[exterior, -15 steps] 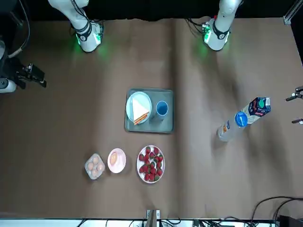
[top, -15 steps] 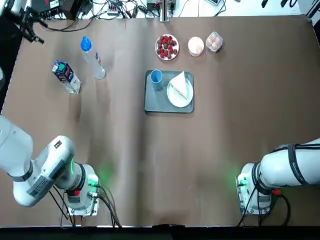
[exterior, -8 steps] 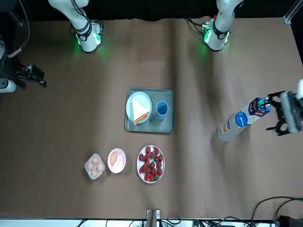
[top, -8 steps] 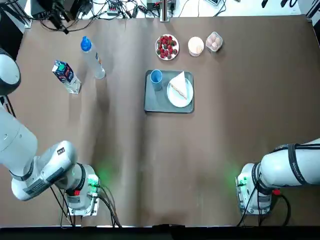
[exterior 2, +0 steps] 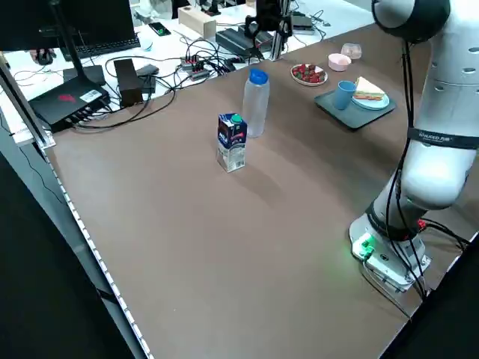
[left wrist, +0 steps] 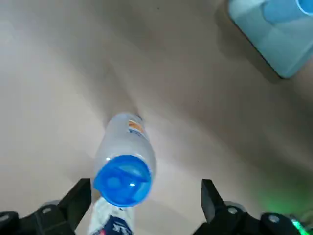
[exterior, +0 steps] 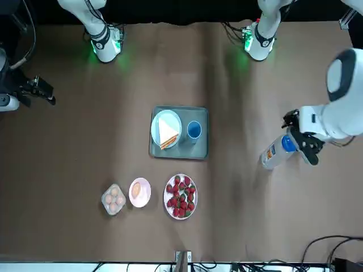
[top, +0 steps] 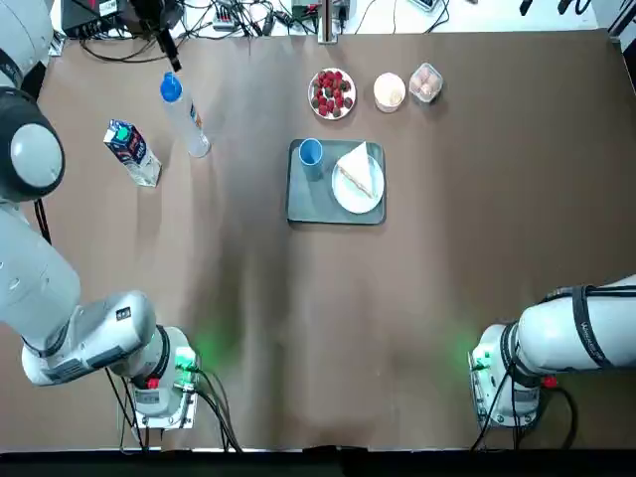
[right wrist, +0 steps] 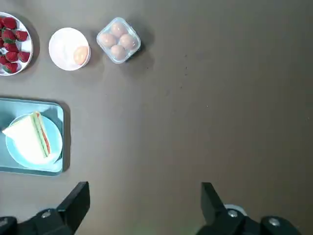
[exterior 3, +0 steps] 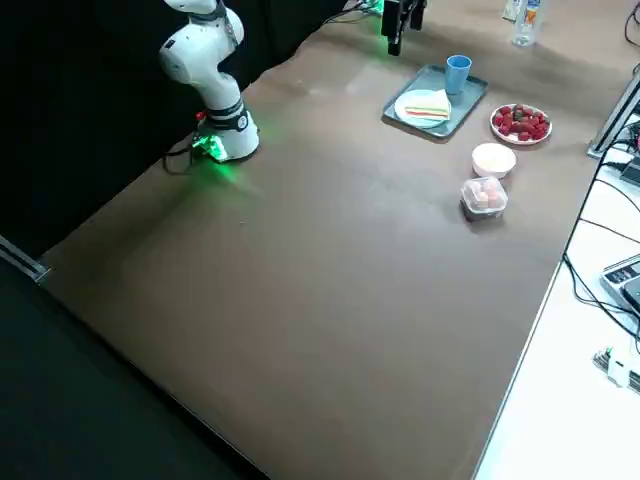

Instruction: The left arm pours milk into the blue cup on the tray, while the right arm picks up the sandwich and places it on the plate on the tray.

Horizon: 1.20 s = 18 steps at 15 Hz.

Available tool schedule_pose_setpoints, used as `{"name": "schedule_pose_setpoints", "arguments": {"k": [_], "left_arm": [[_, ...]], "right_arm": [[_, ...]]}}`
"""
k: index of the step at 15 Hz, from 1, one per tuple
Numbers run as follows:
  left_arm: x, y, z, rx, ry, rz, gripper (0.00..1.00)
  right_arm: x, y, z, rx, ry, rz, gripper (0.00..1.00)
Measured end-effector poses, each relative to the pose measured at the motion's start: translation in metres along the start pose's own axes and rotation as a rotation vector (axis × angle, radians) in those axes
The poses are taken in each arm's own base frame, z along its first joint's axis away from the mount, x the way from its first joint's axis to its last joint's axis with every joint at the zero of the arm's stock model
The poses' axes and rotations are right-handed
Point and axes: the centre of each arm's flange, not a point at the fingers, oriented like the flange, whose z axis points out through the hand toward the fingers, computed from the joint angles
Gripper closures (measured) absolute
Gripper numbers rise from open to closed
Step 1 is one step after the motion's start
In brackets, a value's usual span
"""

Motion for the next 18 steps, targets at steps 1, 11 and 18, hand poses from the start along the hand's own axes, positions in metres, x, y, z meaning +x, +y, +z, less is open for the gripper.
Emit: {"name": "schedule_pose_setpoints", "arguments": {"k": [1, 11, 18], "left_arm": [[0.005, 0.014, -0.004, 0.024, -0.016, -0.064, 0.01], [-0.001, 0.069, -0.059, 0.216, 0.014, -0.598, 0.0], [0.01, 0.071, -0.081, 0.22, 0.12, -0.923, 0.0]], "right_arm": [[0.0, 0.0, 0.0, 0.0, 0.0, 0.0, 0.0], [0.0, 0.003, 0.0, -0.004, -0.001, 0.004, 0.0], [-0.006, 0.011, -0.002, -0.056, -0.024, 0.012, 0.0]]}}
